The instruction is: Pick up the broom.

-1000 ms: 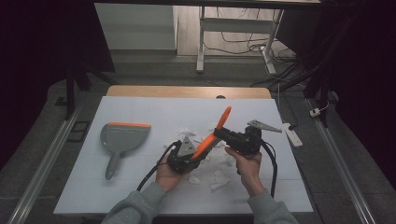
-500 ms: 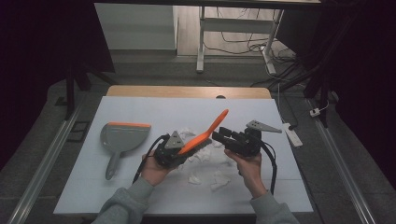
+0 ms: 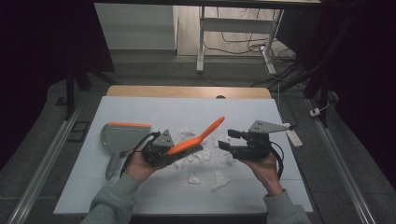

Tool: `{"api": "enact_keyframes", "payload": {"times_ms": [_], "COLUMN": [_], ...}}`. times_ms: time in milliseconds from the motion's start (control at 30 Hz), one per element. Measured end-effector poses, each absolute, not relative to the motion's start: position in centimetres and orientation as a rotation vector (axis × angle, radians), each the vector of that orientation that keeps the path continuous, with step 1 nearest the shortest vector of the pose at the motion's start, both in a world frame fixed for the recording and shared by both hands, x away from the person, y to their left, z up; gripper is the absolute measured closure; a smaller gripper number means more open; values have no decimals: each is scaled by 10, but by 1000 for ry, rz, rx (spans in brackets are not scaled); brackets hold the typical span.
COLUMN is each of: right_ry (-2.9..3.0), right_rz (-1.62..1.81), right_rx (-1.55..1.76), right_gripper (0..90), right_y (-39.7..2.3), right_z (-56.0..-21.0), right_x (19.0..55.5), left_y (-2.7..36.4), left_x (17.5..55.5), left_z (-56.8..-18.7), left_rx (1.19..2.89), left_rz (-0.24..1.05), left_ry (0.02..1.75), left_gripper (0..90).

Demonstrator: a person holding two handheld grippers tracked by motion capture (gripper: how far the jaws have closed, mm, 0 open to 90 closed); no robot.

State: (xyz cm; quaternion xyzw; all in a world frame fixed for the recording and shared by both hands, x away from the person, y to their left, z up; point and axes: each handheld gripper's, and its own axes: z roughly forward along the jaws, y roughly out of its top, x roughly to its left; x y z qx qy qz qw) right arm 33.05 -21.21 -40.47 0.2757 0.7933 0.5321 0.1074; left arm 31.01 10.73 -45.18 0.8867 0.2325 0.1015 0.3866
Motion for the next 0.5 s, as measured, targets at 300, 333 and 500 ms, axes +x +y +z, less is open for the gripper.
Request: {"api": "enact_keyframes", "payload": {"times_ms": [300,333,500], "right_ry": [2374,2379,2415], "right_rz": [1450,1450,1409], "right_rx": [659,649,589], "right_gripper": [352,352,352], "right_y": [-202,-201,-195], "right_z": [-390,-388,-384], "right_x": [322,321,316], "left_y": [88,87,83], "left_x": [305,305,305], "left_z": [-457,-457,-459], "left_rx": [2355,2364,2390], "left_rz": [220,217,221], "left_ry": [512,509,505], "left_gripper": [782,782,782]}}
